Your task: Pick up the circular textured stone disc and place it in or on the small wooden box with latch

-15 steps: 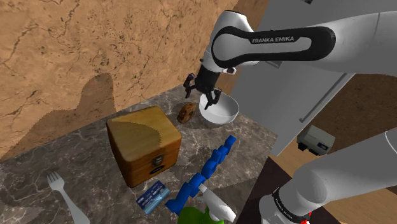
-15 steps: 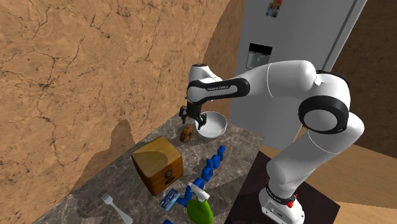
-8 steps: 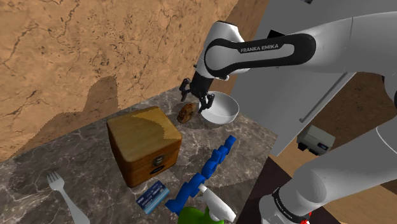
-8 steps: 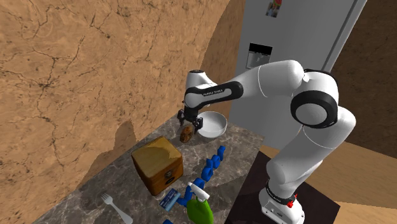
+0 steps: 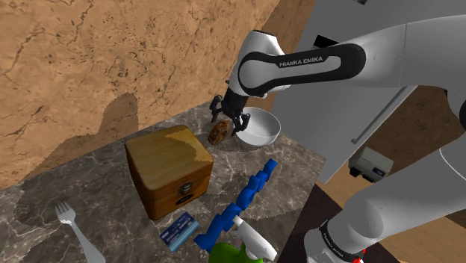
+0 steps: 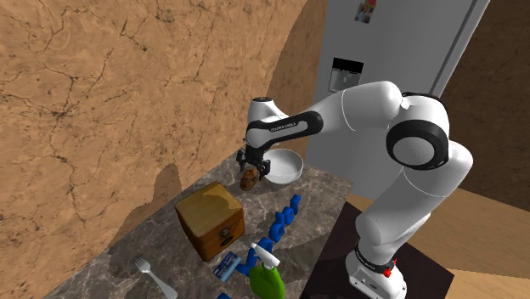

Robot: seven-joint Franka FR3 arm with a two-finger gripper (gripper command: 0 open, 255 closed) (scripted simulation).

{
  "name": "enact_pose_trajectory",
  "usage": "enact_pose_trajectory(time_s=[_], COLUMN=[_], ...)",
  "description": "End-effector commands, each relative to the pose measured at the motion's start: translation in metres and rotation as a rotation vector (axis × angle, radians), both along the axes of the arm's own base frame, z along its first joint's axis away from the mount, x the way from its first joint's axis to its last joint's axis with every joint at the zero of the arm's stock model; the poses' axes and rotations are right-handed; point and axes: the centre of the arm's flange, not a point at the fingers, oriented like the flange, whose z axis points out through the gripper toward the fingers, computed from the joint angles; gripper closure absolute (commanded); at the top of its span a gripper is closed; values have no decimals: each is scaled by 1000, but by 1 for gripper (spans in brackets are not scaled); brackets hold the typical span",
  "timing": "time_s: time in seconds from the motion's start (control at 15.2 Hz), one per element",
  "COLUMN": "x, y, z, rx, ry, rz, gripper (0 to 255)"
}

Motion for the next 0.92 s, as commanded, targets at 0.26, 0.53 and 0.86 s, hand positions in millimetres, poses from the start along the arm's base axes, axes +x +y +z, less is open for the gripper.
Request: enact_pose_trajectory(time_s=[0.26,0.53,0.86], x=[0,0,0], y=[0,0,0], z=[0,0,16], rx=[0,0,0], ry=[0,0,0], rz=[0,0,0], gripper=[255,255,255])
